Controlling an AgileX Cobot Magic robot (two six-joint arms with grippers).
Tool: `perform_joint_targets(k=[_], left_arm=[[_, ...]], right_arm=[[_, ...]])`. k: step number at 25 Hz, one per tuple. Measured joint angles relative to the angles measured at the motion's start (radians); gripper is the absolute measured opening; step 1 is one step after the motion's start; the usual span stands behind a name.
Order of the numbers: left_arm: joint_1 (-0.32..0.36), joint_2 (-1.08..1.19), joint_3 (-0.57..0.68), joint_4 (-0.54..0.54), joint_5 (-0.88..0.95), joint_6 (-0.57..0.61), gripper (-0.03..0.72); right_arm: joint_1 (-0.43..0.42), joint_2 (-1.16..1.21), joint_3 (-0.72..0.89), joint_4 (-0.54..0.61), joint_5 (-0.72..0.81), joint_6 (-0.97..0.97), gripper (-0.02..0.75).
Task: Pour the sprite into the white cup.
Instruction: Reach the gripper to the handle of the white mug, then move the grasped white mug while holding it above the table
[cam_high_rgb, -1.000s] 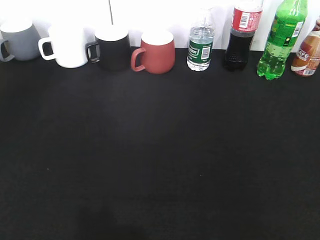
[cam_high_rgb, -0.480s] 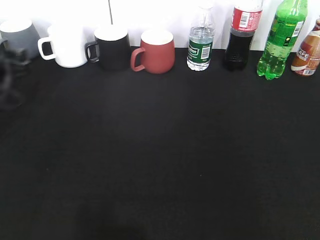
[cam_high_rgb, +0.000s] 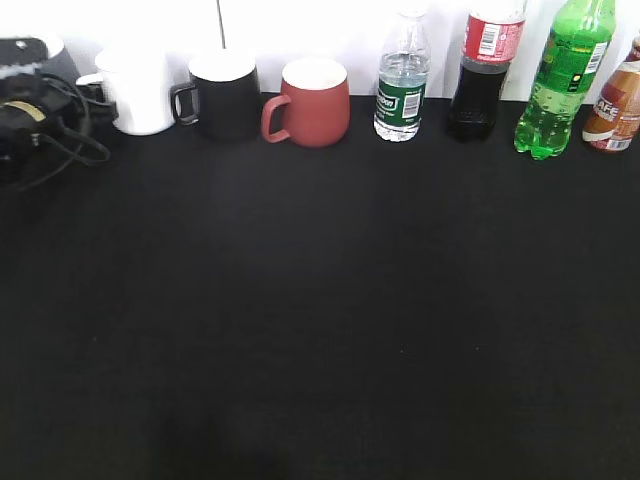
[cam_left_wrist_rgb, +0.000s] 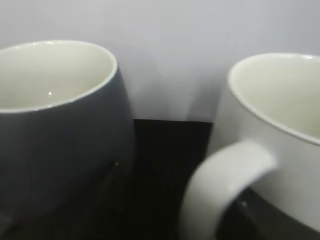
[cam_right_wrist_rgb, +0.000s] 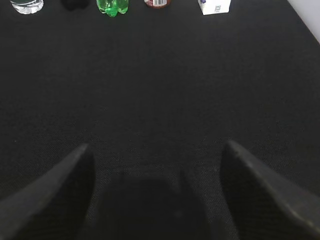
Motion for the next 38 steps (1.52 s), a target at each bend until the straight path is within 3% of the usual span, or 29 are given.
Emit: perform_joint_targets(k=[6,11,17,22,27,29,32,35,38], left_arm=[[0.000,0.066,-0.104,0.004,0.005,-0.018,0.270],[0.004,0.066,-0.104,0.125,-0.009,-0.019,0.105],[0.004,0.073,-0.104,0.155,-0.048,-0.020,0.097],[0.004,0.053,-0.090,0.112,-0.101,-0.013,0.070],[0.001,-0.268,0.145,0.072,-0.155,-0.011,0.069],[-0.025,-0.436,0.328,0.070,-0.171,-0.011,0.069],[-0.121,-0.610,0.624,0.095,-0.262,-0.011,0.068],[-0.253,-0.688,0.750,0.102,-0.293,-0.011,0.067],[-0.372,-0.688,0.754,0.104,-0.293,-0.011,0.067]], right_arm=[[0.000,0.000,0.000,0.001,0.000,0.000,0.585],[0.000,0.000,0.000,0.001,0.000,0.000,0.587],[0.000,0.000,0.000,0.003,0.000,-0.001,0.585],[0.000,0.000,0.000,0.035,0.000,-0.001,0.587],[0.000,0.000,0.000,0.036,0.000,-0.001,0.585],[0.000,0.000,0.000,0.039,0.000,-0.001,0.585],[0.000,0.052,-0.013,0.039,-0.024,-0.001,0.585],[0.000,0.177,-0.002,0.039,-0.312,0.000,0.586],[0.000,0.411,0.122,0.031,-0.901,-0.001,0.586]])
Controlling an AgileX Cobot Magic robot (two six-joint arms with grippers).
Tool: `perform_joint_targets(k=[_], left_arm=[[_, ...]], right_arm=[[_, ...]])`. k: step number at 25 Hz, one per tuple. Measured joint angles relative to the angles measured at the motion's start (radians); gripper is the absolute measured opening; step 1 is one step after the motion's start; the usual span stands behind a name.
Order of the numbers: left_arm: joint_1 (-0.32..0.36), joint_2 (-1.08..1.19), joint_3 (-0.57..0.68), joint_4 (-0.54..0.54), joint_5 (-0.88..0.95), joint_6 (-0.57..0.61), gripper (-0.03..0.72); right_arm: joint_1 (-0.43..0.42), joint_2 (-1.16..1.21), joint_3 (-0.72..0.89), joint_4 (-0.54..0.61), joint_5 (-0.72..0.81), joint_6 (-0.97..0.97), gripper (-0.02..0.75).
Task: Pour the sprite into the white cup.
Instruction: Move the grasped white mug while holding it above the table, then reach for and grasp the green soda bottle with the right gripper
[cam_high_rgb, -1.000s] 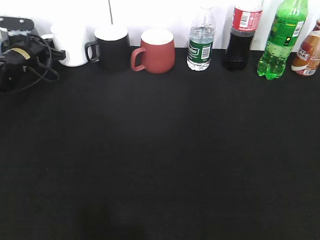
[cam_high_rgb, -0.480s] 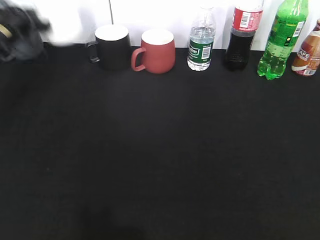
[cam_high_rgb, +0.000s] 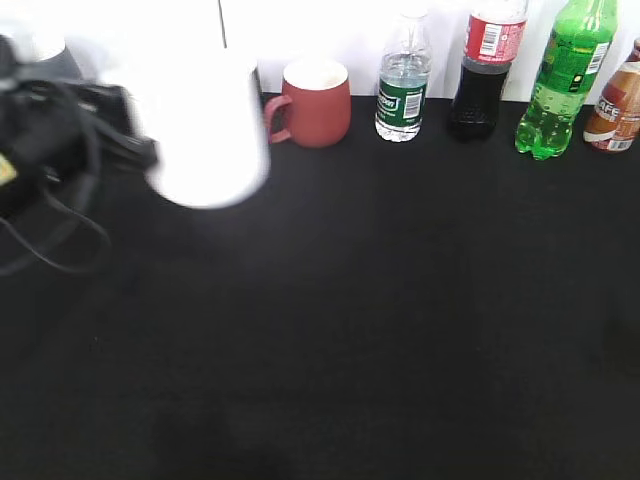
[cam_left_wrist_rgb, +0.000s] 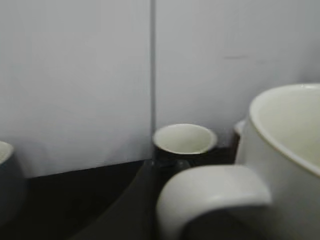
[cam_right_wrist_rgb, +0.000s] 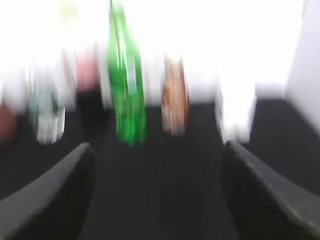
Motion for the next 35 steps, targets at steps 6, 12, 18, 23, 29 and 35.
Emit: perform_joint_targets(k=[6,12,18,23,29,35], left_arm=[[-0.034,0.001,0.000,0.017,-0.001,0.000,0.067],[-0.034,0.044,0.000,0.041,-0.041,0.000,0.066],[-0.034,0.065,0.000,0.040,-0.098,0.000,0.066],[-0.034,0.065,0.000,0.040,-0.098,0.000,0.064],[-0.034,0.065,0.000,0.041,-0.100,0.000,0.065],[-0.034,0.065,0.000,0.045,-0.106,0.000,0.065]], right_arm=[[-0.001,0.798,0.032,-0.008,-0.967,0.000,0.585],[0.085,1.318,-0.202,-0.025,-1.046,-0.024,0.590],[0.104,1.529,-0.390,-0.004,-1.077,-0.032,0.671],[0.105,1.646,-0.500,-0.003,-1.083,-0.025,0.669],[0.105,1.770,-0.643,-0.003,-1.085,0.001,0.651],[0.105,1.853,-0.717,-0.005,-1.135,0.002,0.553]])
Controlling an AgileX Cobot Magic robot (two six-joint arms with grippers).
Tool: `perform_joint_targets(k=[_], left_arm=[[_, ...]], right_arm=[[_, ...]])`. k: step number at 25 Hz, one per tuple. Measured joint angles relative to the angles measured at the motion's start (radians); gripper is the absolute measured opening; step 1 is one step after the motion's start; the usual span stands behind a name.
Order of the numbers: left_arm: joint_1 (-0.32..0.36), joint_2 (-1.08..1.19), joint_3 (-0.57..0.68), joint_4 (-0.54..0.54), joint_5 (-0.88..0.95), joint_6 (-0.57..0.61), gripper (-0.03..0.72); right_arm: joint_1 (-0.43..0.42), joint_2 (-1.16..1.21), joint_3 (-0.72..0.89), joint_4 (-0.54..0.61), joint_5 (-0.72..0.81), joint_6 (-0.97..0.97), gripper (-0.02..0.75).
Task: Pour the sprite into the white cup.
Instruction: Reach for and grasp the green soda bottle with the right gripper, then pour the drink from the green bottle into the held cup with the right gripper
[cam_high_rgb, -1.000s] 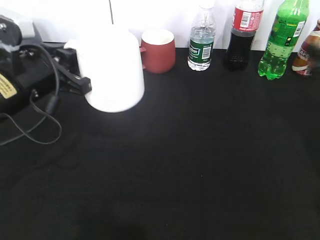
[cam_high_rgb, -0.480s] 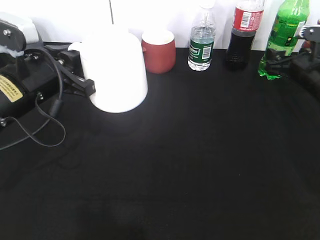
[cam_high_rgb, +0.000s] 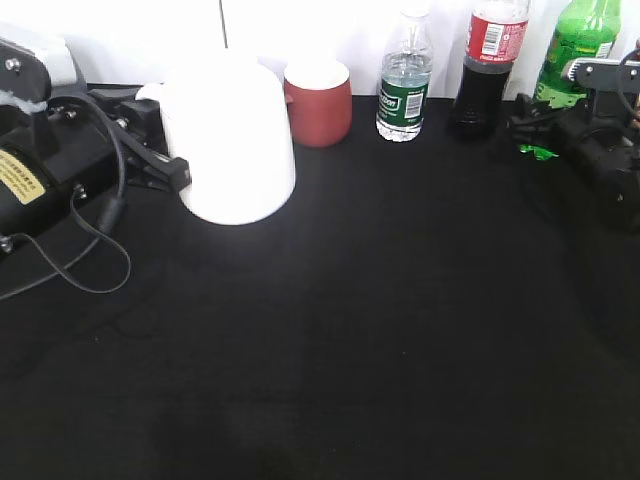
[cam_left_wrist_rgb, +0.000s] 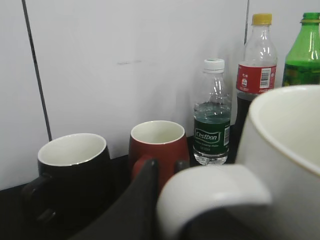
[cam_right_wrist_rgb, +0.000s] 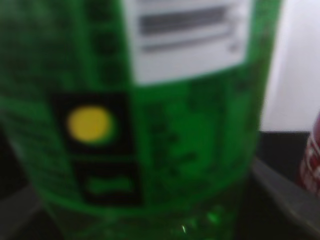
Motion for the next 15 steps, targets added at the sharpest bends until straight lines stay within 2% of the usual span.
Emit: perform_joint_targets(k=[2,5,10,13,15], left_arm=[[0.000,0.000,0.000,0.000,0.000,0.000,0.065],[0.000,0.000,0.000,0.000,0.000,0.000,0.064],[0.000,0.008,0.000,0.000,-0.002,-0.001,0.064],[0.000,0.009,0.000,0.001,-0.001,-0.001,0.064],[0.000,0.010,0.000,0.001,-0.001,-0.001,0.064]], right_arm=[[0.000,0.000,-0.003,-0.001,-0.008,0.000,0.512],[0.001,0.004,-0.003,-0.004,-0.023,-0.034,0.410],[0.001,-0.017,0.058,-0.005,-0.078,-0.082,0.405],[0.001,-0.094,0.175,-0.013,-0.121,-0.084,0.405],[0.001,-0.189,0.289,-0.063,-0.144,-0.084,0.398]])
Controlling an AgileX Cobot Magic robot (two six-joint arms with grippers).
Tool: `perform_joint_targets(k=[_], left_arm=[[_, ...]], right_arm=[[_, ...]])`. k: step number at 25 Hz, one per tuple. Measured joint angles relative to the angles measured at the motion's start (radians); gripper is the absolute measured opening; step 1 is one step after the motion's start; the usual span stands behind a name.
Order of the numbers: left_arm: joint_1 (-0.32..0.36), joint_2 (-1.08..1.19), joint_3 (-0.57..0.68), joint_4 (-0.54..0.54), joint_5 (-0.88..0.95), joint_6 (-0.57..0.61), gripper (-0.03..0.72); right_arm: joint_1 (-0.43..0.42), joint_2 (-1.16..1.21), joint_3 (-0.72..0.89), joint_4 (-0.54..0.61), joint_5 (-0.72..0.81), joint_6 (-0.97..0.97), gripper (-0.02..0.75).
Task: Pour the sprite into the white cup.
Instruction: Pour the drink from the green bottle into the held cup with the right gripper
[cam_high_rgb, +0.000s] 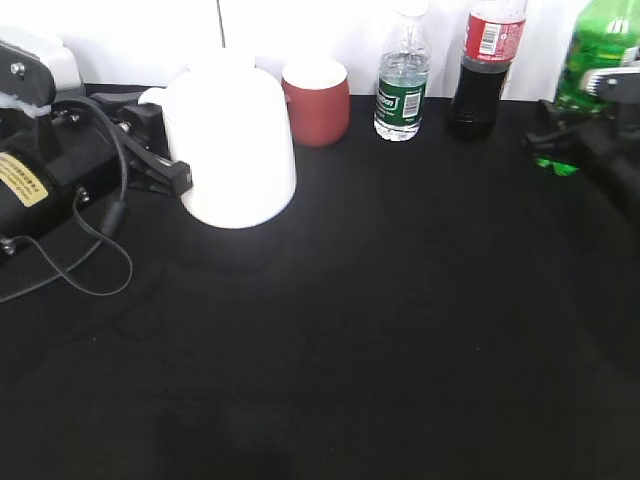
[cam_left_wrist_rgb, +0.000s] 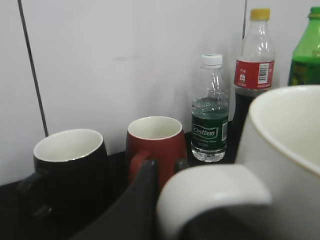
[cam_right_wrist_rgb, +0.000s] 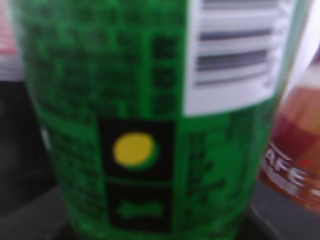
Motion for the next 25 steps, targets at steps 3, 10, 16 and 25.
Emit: perform_joint_targets(k=[3,10,16,25], left_arm=[[0.000,0.049,0.000,0.010,-0.006,0.000,0.064],[0.000,0.112,0.000,0.094,-0.051,-0.010,0.064],[0.000,0.112,0.000,0.165,-0.052,-0.010,0.064],[0.000,0.112,0.000,0.174,-0.005,-0.010,0.064]], right_arm=[[0.034,-0.171,0.182,-0.029,-0.013,0.003,0.397],[0.312,-0.412,0.261,-0.102,0.234,-0.268,0.396],[0.380,-0.413,0.147,-0.112,0.442,-0.845,0.396],[0.381,-0.413,0.101,-0.023,0.450,-1.263,0.386]])
